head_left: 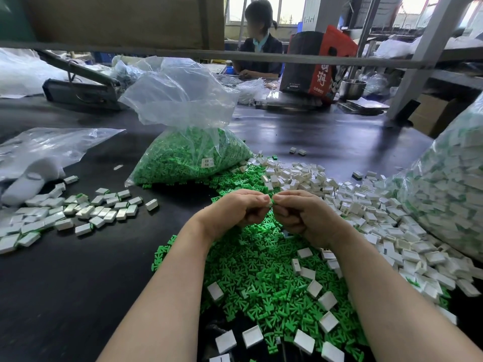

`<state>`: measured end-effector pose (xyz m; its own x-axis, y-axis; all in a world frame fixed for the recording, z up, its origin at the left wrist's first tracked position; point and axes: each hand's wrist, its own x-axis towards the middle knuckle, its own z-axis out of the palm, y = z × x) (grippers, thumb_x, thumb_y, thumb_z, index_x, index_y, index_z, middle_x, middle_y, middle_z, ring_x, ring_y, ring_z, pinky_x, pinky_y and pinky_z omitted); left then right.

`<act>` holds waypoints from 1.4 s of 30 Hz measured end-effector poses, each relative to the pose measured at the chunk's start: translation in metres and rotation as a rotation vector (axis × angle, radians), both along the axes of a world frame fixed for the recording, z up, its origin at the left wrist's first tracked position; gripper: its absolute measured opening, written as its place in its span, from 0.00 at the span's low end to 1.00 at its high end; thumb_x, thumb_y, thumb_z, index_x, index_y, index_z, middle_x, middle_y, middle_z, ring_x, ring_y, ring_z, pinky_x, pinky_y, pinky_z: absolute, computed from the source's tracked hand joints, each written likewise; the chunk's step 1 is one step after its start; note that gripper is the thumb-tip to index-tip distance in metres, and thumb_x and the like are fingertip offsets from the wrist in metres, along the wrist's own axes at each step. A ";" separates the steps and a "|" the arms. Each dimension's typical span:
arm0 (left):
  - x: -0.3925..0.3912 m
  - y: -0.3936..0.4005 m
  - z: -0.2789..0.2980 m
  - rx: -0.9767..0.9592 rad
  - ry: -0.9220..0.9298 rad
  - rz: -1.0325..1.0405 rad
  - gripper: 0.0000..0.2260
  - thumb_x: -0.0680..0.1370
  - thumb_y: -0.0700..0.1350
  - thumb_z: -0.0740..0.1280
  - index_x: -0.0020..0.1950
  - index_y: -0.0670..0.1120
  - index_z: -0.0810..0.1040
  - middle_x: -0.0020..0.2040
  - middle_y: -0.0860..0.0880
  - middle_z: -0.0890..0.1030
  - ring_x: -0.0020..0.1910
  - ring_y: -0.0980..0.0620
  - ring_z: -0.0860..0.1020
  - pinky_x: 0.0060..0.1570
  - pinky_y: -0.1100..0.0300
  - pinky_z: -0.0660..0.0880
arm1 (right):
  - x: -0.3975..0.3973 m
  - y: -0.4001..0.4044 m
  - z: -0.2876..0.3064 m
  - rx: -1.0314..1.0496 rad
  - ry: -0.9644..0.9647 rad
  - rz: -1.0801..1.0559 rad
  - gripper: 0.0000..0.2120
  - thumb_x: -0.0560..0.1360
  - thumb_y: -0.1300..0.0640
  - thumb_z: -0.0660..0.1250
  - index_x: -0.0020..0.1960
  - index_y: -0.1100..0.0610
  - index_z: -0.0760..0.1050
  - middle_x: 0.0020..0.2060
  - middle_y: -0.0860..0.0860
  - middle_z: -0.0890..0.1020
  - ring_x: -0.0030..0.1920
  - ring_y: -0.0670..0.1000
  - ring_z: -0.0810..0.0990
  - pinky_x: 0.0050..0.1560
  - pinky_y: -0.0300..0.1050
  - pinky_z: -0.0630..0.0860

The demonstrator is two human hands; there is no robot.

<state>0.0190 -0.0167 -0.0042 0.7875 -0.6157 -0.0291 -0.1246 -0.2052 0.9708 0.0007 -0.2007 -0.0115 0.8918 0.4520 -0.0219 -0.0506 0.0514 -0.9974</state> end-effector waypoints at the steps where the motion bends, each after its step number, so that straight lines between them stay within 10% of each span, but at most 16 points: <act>1: 0.000 0.000 0.001 0.007 0.002 -0.008 0.12 0.76 0.51 0.59 0.34 0.48 0.69 0.28 0.52 0.65 0.27 0.55 0.59 0.26 0.64 0.56 | 0.000 0.000 0.000 0.001 0.010 0.009 0.15 0.75 0.53 0.61 0.30 0.51 0.69 0.23 0.47 0.62 0.23 0.45 0.56 0.21 0.33 0.56; 20: -0.003 0.001 0.002 0.078 0.042 0.024 0.12 0.84 0.47 0.57 0.40 0.47 0.69 0.32 0.51 0.66 0.29 0.56 0.60 0.27 0.64 0.57 | -0.006 0.003 0.005 -0.124 0.038 0.015 0.13 0.83 0.55 0.56 0.40 0.57 0.68 0.28 0.45 0.68 0.26 0.42 0.61 0.23 0.32 0.58; 42: -0.003 -0.006 0.015 -0.142 -0.220 0.373 0.04 0.71 0.41 0.76 0.43 0.48 0.84 0.35 0.50 0.81 0.36 0.56 0.79 0.43 0.61 0.78 | -0.001 0.010 0.009 0.037 0.098 -0.075 0.28 0.73 0.33 0.55 0.43 0.58 0.77 0.29 0.54 0.76 0.26 0.47 0.68 0.20 0.35 0.60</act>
<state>0.0163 -0.0229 0.0106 0.9342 -0.2742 0.2283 -0.2741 -0.1418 0.9512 -0.0008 -0.1903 -0.0023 0.9174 0.3862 -0.0954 -0.1427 0.0957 -0.9851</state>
